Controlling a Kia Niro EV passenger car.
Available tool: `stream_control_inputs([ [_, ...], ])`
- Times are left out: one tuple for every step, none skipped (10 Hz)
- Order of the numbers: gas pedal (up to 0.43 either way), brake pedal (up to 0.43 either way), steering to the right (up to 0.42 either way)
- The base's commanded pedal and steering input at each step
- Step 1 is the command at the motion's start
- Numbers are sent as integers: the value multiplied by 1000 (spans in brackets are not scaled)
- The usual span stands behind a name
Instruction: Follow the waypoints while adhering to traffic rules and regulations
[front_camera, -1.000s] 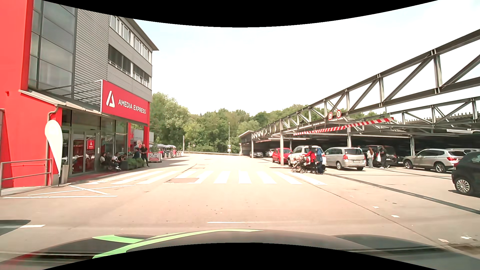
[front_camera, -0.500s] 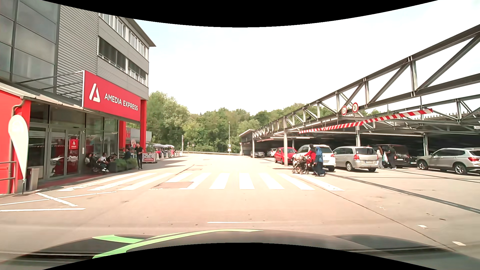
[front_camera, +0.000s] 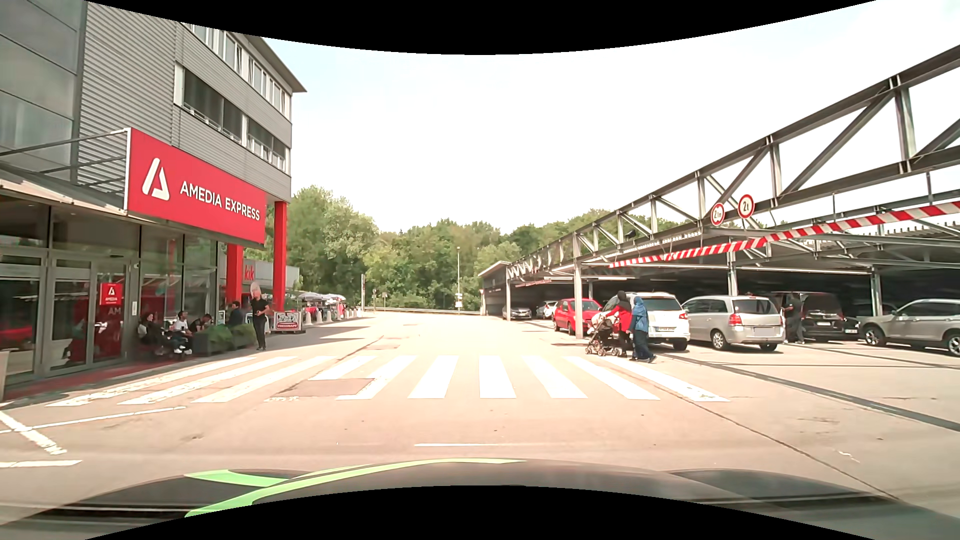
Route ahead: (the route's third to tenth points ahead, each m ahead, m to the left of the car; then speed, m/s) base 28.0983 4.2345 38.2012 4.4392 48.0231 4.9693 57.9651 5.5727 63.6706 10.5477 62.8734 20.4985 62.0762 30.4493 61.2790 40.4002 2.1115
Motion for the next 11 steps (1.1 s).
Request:
stream_control_inputs([
  [0, 201, -3],
  [0, 201, -3],
  [0, 201, -3],
  [0, 201, -3],
  [0, 201, -3],
  [0, 195, -3],
  [0, 201, -3],
  [0, 201, -3],
  [0, 195, -3],
  [0, 195, -3],
  [0, 189, -3],
])
